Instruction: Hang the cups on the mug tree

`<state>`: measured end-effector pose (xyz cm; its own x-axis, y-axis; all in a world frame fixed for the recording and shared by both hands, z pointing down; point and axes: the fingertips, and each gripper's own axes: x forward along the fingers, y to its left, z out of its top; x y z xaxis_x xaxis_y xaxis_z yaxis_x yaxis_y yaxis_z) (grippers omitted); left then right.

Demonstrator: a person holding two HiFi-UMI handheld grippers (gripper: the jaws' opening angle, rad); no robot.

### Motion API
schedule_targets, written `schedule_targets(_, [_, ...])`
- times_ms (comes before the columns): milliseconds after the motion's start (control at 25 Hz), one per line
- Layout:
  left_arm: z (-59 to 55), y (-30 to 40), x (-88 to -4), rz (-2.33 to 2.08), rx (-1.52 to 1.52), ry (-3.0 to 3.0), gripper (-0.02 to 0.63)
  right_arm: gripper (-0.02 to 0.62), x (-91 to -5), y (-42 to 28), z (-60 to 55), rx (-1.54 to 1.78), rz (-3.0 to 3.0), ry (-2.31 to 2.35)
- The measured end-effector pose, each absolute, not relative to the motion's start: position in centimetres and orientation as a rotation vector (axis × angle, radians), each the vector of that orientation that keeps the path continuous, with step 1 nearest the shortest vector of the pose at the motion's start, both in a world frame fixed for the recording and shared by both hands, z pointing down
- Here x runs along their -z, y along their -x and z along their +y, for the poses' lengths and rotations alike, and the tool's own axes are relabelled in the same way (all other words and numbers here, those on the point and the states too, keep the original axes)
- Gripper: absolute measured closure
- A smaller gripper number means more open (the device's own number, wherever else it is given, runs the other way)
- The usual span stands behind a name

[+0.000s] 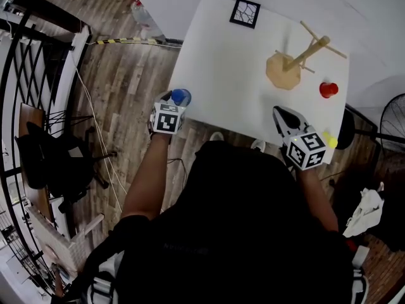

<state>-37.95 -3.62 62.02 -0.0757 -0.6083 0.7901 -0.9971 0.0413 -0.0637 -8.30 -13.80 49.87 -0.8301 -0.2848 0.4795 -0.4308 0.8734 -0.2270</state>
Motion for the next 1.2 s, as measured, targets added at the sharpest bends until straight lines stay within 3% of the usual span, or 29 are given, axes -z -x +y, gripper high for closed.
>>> schedule_targets(720, [-10.4,35.0,-55.4,-1.743,-0.527,-1.789,0.368,0.588,-50.2,5.4,-14.5,-0.489,-2.615,-0.639])
schedule_targets(1200, [-16.0,29.5,-50.4,-1.659,-0.187,-1.946,0.37,0.588,-49.7,2.6,-14.7,-0.496,-2.63,-0.735])
